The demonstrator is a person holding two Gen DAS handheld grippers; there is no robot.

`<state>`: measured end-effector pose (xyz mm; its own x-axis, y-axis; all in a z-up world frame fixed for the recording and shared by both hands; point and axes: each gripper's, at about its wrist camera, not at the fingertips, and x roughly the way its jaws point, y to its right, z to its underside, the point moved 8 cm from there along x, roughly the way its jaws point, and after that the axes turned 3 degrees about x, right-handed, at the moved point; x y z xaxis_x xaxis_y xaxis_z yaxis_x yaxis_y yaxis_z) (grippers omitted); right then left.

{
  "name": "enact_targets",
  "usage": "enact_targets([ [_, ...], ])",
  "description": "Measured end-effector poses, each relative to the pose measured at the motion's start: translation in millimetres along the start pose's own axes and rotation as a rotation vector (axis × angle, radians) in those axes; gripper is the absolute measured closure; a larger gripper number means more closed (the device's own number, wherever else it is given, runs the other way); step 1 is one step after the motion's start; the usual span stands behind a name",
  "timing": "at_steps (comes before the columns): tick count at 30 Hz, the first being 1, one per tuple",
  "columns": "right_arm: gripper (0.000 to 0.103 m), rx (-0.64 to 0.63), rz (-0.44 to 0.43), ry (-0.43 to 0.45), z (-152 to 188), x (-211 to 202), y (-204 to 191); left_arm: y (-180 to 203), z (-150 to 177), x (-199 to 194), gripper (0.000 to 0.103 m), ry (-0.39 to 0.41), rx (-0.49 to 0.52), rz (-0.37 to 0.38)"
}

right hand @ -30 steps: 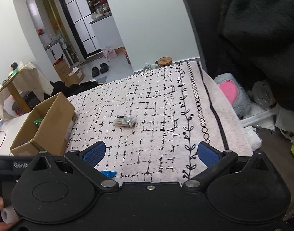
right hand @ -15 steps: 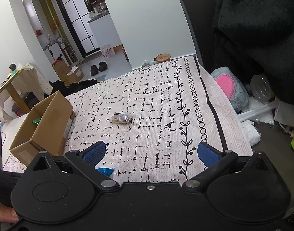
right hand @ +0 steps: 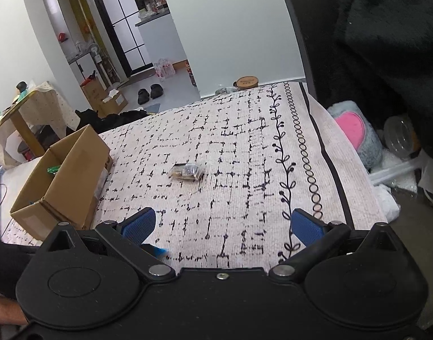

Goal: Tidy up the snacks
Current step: 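Grasp the blue candy with the left tool while the right tool grasps the clear-wrapped bar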

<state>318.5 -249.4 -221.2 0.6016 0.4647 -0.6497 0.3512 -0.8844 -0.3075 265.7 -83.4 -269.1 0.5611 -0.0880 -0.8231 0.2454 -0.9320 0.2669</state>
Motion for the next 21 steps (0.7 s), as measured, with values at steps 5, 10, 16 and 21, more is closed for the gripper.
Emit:
enact_targets([
  [5, 0.008, -0.027, -0.007, 0.004, -7, 10, -9, -7, -18, -12, 0.073, 0.046, -0.002, -0.009],
  [10, 0.019, -0.056, -0.027, 0.011, -15, 22, -19, -14, -37, -24, 0.073, 0.091, -0.005, -0.012],
  [16, 0.027, -0.088, -0.045, 0.025, -28, 35, -31, -22, -52, -35, 0.073, 0.135, -0.02, -0.018],
  [21, 0.035, -0.125, -0.037, 0.011, -33, 47, -39, -28, -65, -44, 0.073, 0.172, -0.034, -0.016],
])
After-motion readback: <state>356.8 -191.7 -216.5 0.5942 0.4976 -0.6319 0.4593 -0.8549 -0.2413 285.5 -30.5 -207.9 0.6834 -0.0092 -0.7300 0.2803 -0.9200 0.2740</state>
